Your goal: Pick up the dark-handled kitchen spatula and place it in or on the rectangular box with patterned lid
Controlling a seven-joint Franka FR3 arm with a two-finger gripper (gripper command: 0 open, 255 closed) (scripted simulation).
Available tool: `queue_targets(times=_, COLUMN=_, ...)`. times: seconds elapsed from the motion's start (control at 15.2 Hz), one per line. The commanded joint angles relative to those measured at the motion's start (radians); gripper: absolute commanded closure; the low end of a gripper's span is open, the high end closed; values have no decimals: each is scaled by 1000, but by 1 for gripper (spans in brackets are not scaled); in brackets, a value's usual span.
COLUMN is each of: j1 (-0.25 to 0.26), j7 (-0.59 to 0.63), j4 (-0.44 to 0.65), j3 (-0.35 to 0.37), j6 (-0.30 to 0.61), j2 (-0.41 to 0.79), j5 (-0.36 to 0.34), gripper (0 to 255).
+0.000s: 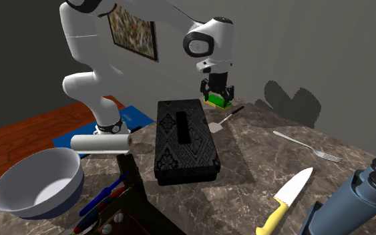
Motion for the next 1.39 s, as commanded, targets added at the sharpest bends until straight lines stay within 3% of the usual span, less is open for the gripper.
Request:
queue_targets(times=0.0, j1=-67, j7=314, j4=57, j3=117, j6=37, j2=260, j5=-303, gripper=0)
queue_targets(times=0.07, j1=-8, j7=452, j4=95, j3=81, j6=26, j2=382, j5=-445, gripper=0)
queue_targets(times=0.2, j1=180, j7=564, j4=168, j3=-99, j6=27, j2=456, j5=-504, gripper=0)
queue_targets(times=0.73, j1=260, j7=618, j4=142, j3=-184, j6=101, j2=526, j5=-585, gripper=0)
queue_targets(times=1.25, j1=260, j7=618, j4=142, j3=-184, j6=101, j2=526, j5=-585, gripper=0)
queue_targets(times=1.32, j1=260, j7=618, j4=142, j3=-184, j6=101, j2=526, j5=-585, gripper=255)
